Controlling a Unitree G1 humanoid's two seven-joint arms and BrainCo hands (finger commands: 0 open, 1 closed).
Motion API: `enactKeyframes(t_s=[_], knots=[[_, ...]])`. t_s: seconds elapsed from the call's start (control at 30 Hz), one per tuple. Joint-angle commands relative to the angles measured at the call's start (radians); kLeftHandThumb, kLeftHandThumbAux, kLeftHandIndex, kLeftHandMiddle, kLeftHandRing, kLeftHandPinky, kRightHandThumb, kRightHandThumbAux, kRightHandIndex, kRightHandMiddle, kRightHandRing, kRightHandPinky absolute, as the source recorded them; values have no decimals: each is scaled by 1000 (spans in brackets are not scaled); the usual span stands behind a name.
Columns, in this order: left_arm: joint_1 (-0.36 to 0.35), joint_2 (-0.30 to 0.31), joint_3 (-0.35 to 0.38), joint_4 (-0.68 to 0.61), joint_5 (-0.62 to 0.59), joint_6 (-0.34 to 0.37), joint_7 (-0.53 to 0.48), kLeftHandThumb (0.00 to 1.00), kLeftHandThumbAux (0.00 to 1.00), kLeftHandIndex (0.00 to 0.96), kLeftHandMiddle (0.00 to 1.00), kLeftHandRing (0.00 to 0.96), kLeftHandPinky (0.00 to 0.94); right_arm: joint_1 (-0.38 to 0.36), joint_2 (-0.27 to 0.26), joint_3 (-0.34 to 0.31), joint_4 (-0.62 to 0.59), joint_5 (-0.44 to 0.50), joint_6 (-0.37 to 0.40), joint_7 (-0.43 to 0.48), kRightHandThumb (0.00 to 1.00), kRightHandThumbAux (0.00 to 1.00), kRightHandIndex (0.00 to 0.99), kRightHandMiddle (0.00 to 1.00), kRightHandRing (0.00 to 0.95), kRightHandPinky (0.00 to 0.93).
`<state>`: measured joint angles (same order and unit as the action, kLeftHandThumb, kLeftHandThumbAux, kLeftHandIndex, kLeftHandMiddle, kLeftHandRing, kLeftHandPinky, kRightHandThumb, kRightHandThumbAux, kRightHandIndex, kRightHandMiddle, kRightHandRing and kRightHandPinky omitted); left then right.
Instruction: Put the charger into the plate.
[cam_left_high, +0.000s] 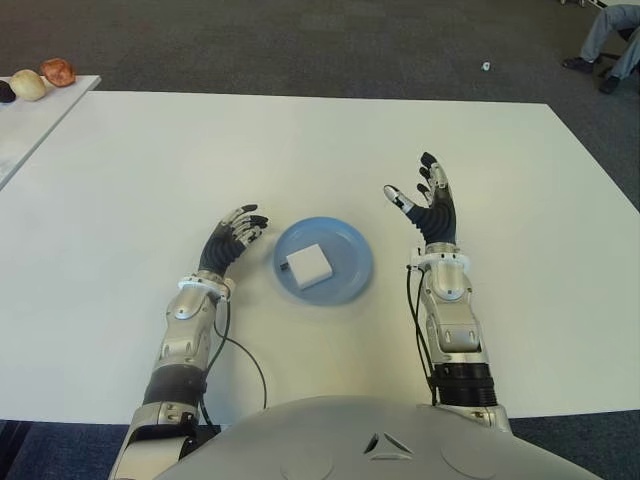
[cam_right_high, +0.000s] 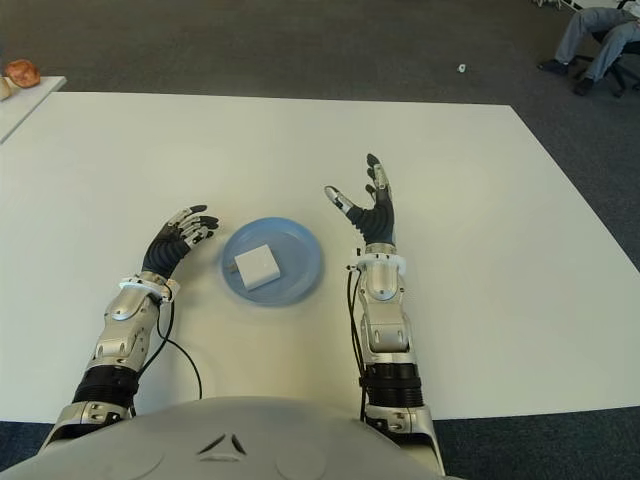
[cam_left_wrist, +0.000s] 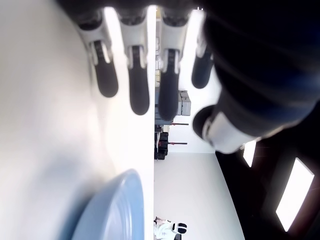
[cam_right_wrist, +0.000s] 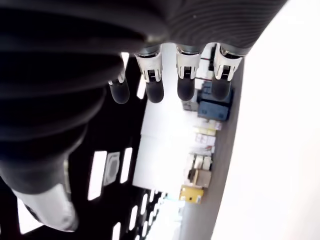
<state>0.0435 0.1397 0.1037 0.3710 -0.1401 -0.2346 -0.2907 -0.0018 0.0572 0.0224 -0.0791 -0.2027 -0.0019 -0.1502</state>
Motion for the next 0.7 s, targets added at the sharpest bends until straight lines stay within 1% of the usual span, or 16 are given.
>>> enactKeyframes(t_s=[0.03, 0.23, 0.3, 0.37, 0.43, 0.6, 0.7], knots=[[5, -1, 4, 36, -2, 21, 4, 0, 720, 228, 351, 321, 249, 1, 29, -5, 44, 43, -33, -14, 1, 742, 0, 0, 0, 2], [2, -4, 7, 35, -8, 19, 8, 0, 720, 233, 340, 310, 243, 18, 36, 2, 87, 50, -66, -42, 0, 789, 0, 4, 0, 19], [1, -6, 10, 34, -13, 19, 8, 0, 722, 234, 325, 296, 237, 31, 39, 5, 117, 51, -86, -52, 0, 803, 1, 10, 1, 31], [3, -10, 12, 24, -19, 22, 9, 0, 721, 233, 311, 283, 229, 48, 43, 8, 181, 54, -121, -65, 0, 812, 3, 15, 5, 38], [3, -15, 12, 16, -24, 26, 12, 0, 718, 231, 295, 269, 224, 56, 45, 13, 217, 53, -134, -72, 0, 820, 6, 19, 8, 41], [-3, -22, 14, 10, -27, 36, 19, 0, 711, 218, 267, 248, 215, 67, 35, 32, 241, 46, -124, -72, 0, 828, 10, 24, 10, 39], [-9, -26, 13, 11, -26, 38, 25, 0, 703, 188, 233, 218, 189, 84, 19, 40, 251, 48, -115, -54, 0, 834, 14, 26, 11, 43]])
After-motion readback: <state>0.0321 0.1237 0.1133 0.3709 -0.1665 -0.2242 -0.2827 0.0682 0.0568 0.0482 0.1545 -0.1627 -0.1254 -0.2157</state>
